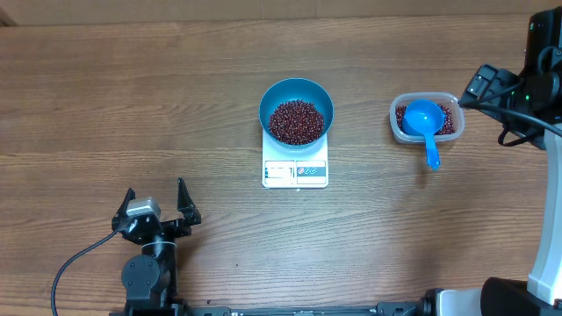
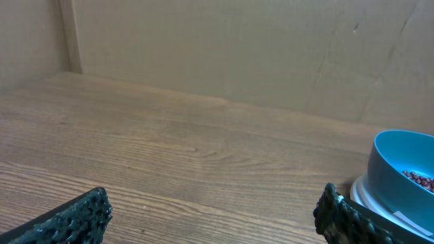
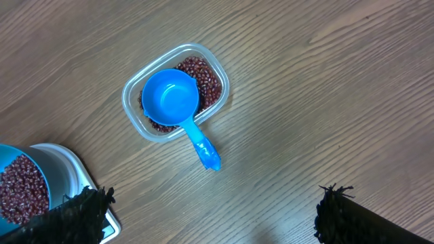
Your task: Scoop item into bowl and weigh 150g on scale
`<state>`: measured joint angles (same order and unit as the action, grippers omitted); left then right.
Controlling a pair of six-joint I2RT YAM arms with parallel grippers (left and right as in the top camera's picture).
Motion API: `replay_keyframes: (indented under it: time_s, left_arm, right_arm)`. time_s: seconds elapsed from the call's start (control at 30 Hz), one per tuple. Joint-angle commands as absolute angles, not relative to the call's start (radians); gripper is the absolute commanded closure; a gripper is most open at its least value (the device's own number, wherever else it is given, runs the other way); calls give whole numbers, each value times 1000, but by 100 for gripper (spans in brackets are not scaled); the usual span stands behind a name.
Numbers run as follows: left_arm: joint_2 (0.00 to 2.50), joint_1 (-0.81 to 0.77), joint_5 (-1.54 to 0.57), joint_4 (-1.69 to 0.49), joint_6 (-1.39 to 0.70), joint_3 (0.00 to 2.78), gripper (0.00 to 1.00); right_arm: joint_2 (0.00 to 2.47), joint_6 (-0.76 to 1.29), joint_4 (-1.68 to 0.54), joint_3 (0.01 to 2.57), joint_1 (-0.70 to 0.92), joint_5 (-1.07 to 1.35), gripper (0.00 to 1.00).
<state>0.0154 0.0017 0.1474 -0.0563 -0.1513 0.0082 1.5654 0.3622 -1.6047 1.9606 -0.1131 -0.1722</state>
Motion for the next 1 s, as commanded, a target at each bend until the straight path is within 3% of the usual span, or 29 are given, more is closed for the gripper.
replay_keyframes:
  time_s: [0.0,0.97]
  left_arm:
    - [3,6,159,-57,-159,5,0]
    - [4,6,55,-72,-22,5,0]
  right_arm:
    - [1562,358,-1600,1963,-112,-179,0]
    - [1562,358,-1600,1963,-112,-179,0]
